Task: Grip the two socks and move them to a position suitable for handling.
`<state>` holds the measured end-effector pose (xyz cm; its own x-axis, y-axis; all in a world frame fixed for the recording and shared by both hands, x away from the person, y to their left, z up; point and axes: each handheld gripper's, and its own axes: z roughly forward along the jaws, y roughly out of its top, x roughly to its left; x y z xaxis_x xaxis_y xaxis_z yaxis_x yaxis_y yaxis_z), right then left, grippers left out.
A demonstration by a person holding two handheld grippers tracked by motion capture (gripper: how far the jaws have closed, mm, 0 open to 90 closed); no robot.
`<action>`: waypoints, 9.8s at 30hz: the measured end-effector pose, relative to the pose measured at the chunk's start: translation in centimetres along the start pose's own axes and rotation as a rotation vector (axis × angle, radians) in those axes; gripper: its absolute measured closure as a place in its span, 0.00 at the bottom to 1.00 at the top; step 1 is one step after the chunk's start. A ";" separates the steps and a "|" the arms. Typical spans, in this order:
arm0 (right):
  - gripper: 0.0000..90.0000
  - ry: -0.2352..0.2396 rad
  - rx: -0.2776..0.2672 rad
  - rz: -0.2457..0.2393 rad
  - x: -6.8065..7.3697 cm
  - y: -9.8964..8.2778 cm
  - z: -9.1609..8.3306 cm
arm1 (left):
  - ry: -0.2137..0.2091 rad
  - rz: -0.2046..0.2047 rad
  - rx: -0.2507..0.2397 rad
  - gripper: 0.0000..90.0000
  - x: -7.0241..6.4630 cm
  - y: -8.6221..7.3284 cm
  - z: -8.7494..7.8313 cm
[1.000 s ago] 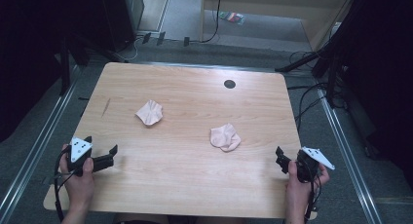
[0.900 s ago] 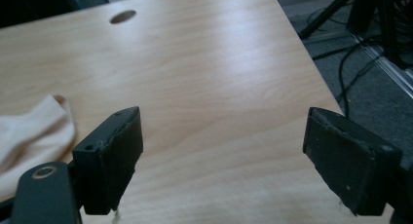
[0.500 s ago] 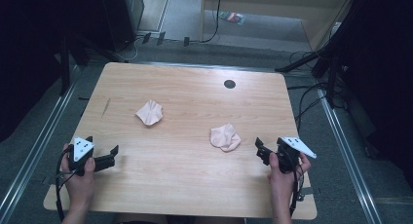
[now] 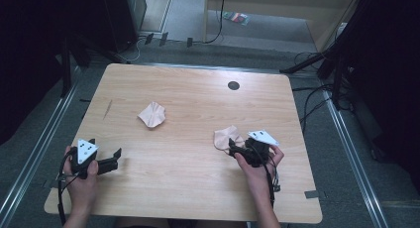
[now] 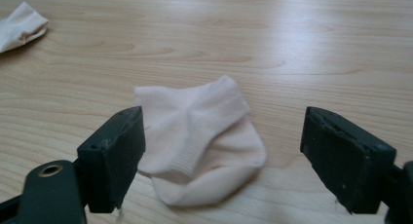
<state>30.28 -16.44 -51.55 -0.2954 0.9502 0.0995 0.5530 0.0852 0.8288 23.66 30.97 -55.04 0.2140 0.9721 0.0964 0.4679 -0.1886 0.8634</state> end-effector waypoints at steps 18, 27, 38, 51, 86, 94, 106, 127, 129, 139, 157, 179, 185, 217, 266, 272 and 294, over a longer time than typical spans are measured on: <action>0.65 -0.018 0.131 -0.029 1.7 -1.2 4.0 | 0.004 -0.026 -0.006 0.06 0.1 0.0 0.0; 0.94 0.067 0.102 0.034 0.7 -1.6 3.5 | -0.002 -0.045 -0.005 0.06 0.3 0.0 0.0; 0.94 0.111 0.002 -0.035 2.0 -0.1 0.0 | -0.010 -0.077 -0.008 0.06 0.6 -0.1 -0.1; 0.94 0.207 -0.063 -0.108 4.6 0.9 -3.9 | -0.001 -0.063 -0.002 0.06 0.4 0.0 0.1; 0.94 0.407 0.068 -0.319 12.5 -3.1 -2.4 | -0.230 -0.060 -0.124 0.06 -5.5 2.3 -2.8; 0.51 0.416 0.040 -0.315 11.2 -2.9 -1.8 | -0.262 -0.074 -0.130 0.06 -6.2 2.9 -3.1; 0.63 0.355 0.156 -0.188 11.7 -2.7 -1.6 | -0.290 -0.011 -0.112 0.06 -8.2 3.2 -2.9; 0.95 0.308 0.175 -0.232 13.4 -3.3 -2.2 | -0.333 0.017 -0.076 0.06 -10.1 2.8 -2.2; 0.96 0.318 0.164 -0.235 13.3 -2.9 -2.5 | -0.339 0.021 -0.074 0.06 -10.4 2.7 -2.1; 0.96 0.358 0.123 -0.230 13.2 -1.3 -3.9 | -0.383 0.028 -0.064 0.06 -11.4 2.5 -1.8; 0.96 0.425 0.040 -0.224 13.4 1.0 -6.3 | -0.616 0.083 0.061 0.06 -15.9 2.0 -0.1; 0.98 0.472 0.007 -0.237 12.6 2.0 -7.3 | -0.119 0.286 -0.171 0.99 -14.4 3.1 -3.2; 0.98 0.421 0.074 -0.231 11.7 0.8 -5.3 | -0.081 0.441 -0.117 0.99 -16.5 2.0 -3.2; 0.63 0.217 0.245 -0.180 6.1 -4.1 -0.6 | -0.436 0.034 0.135 0.77 -12.5 2.2 1.7; 0.08 0.225 0.022 -0.052 2.1 -2.6 -5.3 | -0.222 -0.121 0.012 0.44 -5.5 7.2 5.1; 0.09 0.222 0.025 -0.045 1.8 -2.6 -5.2 | -0.173 -0.099 0.055 0.45 -5.3 9.1 8.9; 0.14 0.213 0.039 -0.040 1.6 -2.8 -4.9 | -0.107 -0.035 0.216 0.92 -6.7 9.7 14.1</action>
<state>24.48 -16.57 -51.00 -0.4732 0.8614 0.1844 0.5659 0.1369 0.8130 38.90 20.67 -54.25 0.2784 0.9605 0.0053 0.6469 -0.1915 0.7382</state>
